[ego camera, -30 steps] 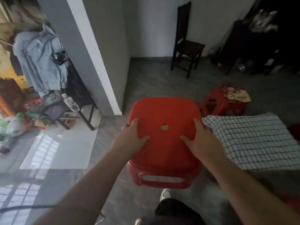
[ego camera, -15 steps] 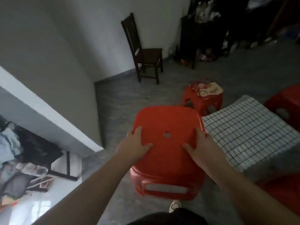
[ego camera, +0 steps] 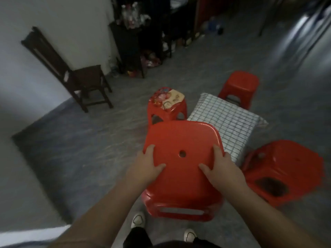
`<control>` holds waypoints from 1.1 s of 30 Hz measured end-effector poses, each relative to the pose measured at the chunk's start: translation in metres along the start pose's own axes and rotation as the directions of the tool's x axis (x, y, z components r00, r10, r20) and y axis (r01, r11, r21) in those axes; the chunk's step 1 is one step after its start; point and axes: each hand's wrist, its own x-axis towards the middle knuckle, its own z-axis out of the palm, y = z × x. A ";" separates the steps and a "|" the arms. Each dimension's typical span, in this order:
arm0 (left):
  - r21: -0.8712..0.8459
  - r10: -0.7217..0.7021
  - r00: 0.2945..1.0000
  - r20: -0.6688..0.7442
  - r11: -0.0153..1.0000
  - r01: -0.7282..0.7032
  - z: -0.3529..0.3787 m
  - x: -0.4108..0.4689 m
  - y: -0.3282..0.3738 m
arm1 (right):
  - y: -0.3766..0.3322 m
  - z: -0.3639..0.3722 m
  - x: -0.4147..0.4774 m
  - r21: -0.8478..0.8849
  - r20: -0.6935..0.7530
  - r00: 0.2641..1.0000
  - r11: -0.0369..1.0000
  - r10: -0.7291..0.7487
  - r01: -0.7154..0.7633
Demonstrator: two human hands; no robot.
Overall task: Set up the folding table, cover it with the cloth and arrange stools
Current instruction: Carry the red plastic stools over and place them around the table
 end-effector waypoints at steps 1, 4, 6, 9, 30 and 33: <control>-0.005 0.038 0.999 0.021 0.999 -0.038 -0.001 0.010 -0.003 | -0.003 0.003 -0.002 0.011 -0.015 0.999 0.999 0.040 -0.039; -0.038 0.149 0.984 0.098 0.989 -0.146 -0.010 0.039 -0.016 | -0.022 0.013 -0.014 0.041 -0.068 0.982 0.984 0.174 -0.171; -0.010 0.224 0.963 0.147 0.974 -0.225 -0.020 0.052 -0.025 | -0.039 0.023 -0.028 0.076 -0.103 0.959 0.963 0.264 -0.257; 0.050 0.338 0.924 0.180 0.935 -0.352 -0.034 0.067 -0.034 | -0.062 0.034 -0.048 0.138 -0.142 0.919 0.927 0.368 -0.349; 0.036 0.334 0.872 0.357 0.928 -0.370 0.141 0.131 -0.095 | 0.017 0.221 -0.014 0.385 -0.018 0.814 0.755 0.581 -0.531; 0.030 0.331 0.875 0.353 0.931 -0.364 0.197 0.151 -0.118 | 0.043 0.273 0.008 0.402 0.013 0.815 0.743 0.580 -0.535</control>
